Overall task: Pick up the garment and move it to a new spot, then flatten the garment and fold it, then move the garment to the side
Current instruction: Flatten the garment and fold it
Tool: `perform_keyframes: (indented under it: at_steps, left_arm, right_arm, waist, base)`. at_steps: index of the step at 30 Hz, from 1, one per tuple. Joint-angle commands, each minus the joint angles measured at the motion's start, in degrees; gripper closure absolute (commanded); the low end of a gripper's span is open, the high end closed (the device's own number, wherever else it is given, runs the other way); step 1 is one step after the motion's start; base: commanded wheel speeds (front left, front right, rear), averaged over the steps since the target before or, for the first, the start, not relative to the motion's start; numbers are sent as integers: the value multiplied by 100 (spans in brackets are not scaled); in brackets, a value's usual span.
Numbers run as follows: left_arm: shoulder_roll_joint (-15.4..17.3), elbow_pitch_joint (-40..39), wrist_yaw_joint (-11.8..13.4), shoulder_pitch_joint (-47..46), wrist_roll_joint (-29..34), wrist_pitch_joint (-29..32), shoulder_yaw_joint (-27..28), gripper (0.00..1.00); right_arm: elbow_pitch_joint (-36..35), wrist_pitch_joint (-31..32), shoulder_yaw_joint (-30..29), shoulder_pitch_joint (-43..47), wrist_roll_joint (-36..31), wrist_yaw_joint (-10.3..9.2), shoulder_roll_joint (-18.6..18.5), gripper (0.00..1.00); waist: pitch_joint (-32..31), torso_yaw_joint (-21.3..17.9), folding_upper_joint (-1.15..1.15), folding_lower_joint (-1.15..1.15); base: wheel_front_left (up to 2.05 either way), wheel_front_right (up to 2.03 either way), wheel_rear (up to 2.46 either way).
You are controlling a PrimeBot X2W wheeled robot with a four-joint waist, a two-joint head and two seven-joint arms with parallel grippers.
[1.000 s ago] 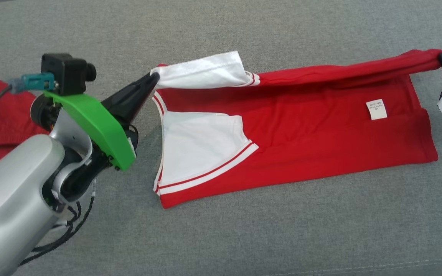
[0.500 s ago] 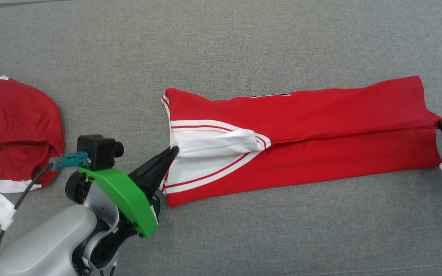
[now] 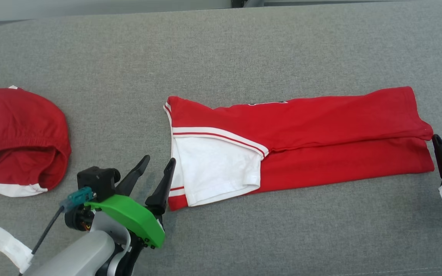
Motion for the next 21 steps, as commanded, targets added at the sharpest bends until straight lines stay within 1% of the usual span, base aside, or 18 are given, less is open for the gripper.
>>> perform_keyframes:
  at_steps: [1,3,4,5,7,9,12,15,19,21]
  left_arm:
    - [-62,23,160,194,159,-95,109,0]
    - [-162,9,373,403,367,-154,315,0]
    - [-339,-80,536,653,746,-178,730,0]
    - [-416,-101,617,824,992,-168,933,0]
    - [-634,-159,727,1208,1496,-171,1311,0]
    - [-833,-228,785,1499,2011,-174,1649,0]
    - [-1110,-279,747,1907,2664,-174,1990,0]
    - [-1395,-274,615,2175,3118,-174,2244,0]
    - [-1723,-195,387,2395,3500,-174,2450,0]
    - [-1860,-137,269,2444,3665,-174,2540,0]
  right_arm:
    - [-153,-156,-71,259,-88,-6,37,0]
    - [-334,-366,-194,471,-58,-6,180,0]
    - [-434,-573,-292,659,-49,-6,309,0]
    - [-436,-652,-347,739,-53,-6,365,0]
    - [-402,-795,-430,802,-46,-5,498,0]
    - [-308,-853,-496,823,18,-5,601,0]
    - [-102,-840,-591,721,90,-5,654,0]
    - [168,-798,-665,567,163,-5,656,0]
    - [587,-647,-770,276,262,-5,643,0]
    - [834,-536,-782,123,268,-5,573,0]
  waist:
    - [-131,6,0,0]
    - [-207,3,0,0]
    - [-283,13,0,0]
    - [-319,21,0,0]
    - [-389,37,0,0]
    - [-459,71,0,0]
    - [-520,162,0,0]
    - [-558,310,0,0]
    - [-569,517,0,0]
    - [-548,617,0,0]
  base:
    - [0,0,0]
    - [0,0,0]
    - [0,0,0]
    - [0,0,0]
    - [0,0,0]
    - [0,0,0]
    - [0,0,0]
    - [0,0,0]
    - [0,0,0]
    - [0,0,0]
